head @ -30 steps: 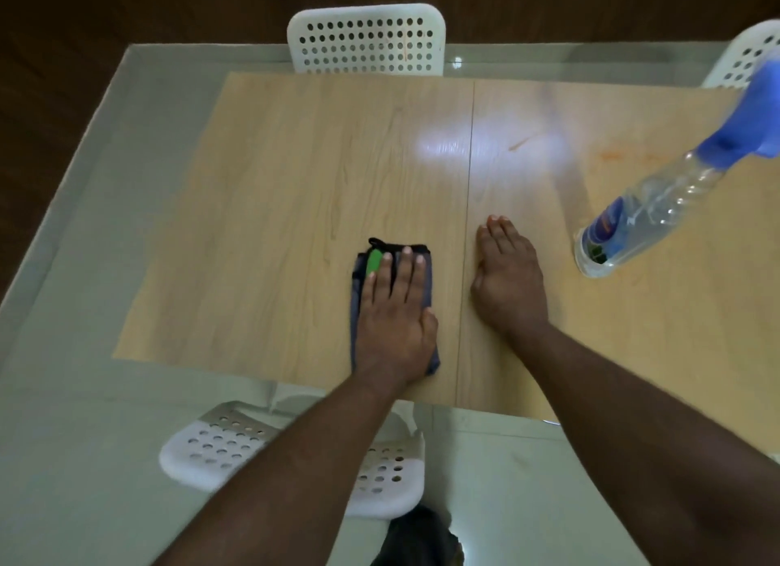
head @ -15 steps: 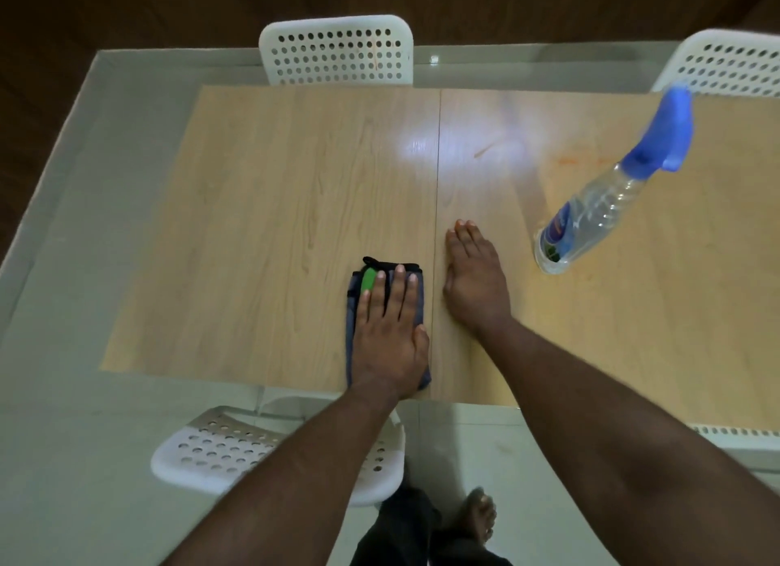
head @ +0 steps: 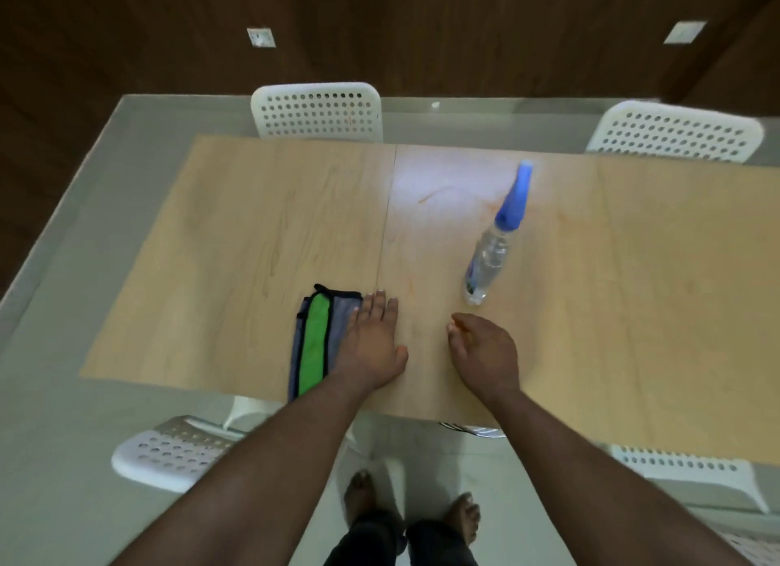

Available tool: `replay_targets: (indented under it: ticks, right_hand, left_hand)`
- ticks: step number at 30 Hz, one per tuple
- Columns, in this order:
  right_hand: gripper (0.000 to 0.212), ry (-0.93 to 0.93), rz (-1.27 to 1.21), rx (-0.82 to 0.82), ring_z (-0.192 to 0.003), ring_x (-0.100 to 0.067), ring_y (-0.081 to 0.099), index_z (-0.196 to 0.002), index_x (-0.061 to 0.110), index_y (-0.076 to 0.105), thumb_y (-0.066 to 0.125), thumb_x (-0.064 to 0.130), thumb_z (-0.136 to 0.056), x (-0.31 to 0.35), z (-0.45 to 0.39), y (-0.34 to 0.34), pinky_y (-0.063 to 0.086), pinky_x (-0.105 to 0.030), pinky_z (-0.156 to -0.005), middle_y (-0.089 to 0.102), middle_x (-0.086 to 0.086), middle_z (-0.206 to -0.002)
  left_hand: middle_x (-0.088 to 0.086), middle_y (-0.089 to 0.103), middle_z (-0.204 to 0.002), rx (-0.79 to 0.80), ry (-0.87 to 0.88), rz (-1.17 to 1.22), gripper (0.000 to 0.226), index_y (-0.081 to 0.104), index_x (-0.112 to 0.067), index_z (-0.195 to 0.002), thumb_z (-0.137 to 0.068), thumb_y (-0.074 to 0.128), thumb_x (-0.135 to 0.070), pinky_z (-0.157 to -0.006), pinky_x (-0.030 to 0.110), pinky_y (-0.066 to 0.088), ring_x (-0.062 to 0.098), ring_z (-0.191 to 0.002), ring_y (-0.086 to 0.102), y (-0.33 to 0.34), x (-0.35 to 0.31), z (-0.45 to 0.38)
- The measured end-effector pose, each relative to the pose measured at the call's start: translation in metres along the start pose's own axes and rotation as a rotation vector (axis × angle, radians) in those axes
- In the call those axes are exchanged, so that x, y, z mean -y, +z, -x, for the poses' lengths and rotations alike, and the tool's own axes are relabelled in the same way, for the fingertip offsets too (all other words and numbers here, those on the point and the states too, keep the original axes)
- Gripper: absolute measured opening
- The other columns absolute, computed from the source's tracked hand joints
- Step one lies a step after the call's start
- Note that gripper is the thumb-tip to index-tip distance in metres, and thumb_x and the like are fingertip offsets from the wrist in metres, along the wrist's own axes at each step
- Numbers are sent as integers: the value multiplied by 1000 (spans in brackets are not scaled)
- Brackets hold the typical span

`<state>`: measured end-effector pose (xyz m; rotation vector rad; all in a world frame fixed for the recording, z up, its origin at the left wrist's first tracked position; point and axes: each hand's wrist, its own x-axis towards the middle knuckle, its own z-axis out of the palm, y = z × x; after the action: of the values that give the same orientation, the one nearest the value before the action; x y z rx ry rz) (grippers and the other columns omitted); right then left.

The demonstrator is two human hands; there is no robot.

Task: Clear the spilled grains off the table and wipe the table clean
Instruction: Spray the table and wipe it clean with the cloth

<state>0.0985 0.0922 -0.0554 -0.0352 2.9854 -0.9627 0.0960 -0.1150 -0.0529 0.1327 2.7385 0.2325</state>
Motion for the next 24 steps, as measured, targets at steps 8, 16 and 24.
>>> replay_targets:
  ticks: [8,16,24]
  right_hand:
    - [76,191,-142,-49,-111,-17,70,-143,17,63,72,67,-87,-25,-39,-69,58,-36,-96,74,-1,-127]
    - [79,13,-341,-78,-109,-9,64,-145,31,48,69,75,-83,14,-111,-86,59,-38,-95,66,14,-127]
    - [51,-8,-478,-19,-83,-19,63,-130,30,46,77,32,-90,37,-194,-75,59,-40,-80,61,5,-98]
  left_hand:
    - [13,-6,-176,67,-32,52,98,2,-13,-168,-94,64,-33,-127,42,25,30,-162,8,-18,-54,-22]
    - [11,-2,-176,17,-52,77,101,6,-15,-168,-92,69,-31,-126,42,29,29,-162,10,-51,-61,-71]
    - [8,0,-177,-11,-78,164,105,9,-18,-168,-89,77,-29,-124,43,35,27,-162,12,-91,-54,-161]
